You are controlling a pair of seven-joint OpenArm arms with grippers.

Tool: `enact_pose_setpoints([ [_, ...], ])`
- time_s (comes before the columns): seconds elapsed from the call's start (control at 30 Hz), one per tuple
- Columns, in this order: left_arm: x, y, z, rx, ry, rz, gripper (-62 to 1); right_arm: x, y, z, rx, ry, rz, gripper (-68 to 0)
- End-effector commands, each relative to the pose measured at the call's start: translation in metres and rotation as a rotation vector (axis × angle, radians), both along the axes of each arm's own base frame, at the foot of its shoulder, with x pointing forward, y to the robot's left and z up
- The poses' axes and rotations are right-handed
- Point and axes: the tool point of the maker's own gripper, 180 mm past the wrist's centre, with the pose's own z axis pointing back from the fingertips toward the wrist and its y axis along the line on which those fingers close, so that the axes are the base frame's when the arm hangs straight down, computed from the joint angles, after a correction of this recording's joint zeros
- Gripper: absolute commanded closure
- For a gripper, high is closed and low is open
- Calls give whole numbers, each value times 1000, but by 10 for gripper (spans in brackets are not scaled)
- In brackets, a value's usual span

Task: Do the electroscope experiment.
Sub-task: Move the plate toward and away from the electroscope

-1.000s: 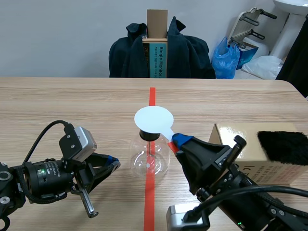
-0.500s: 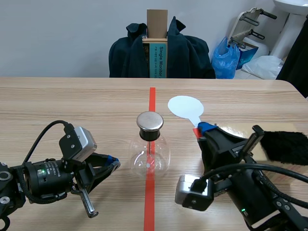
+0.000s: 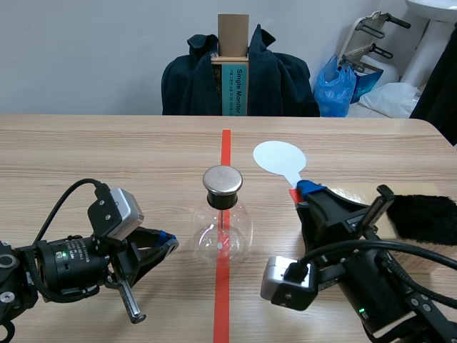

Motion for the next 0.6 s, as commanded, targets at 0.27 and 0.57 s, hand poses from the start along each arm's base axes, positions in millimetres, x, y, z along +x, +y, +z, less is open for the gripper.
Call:
enact_pose_setpoints([
  [0.27,6,-3,11,-33,-29,5,-19,-8,18,11,-10,-53,129,-8],
  [0.57,6,-3,11,-33,-29,5,-19,-22,34,11,-21,-62,246,-8],
])
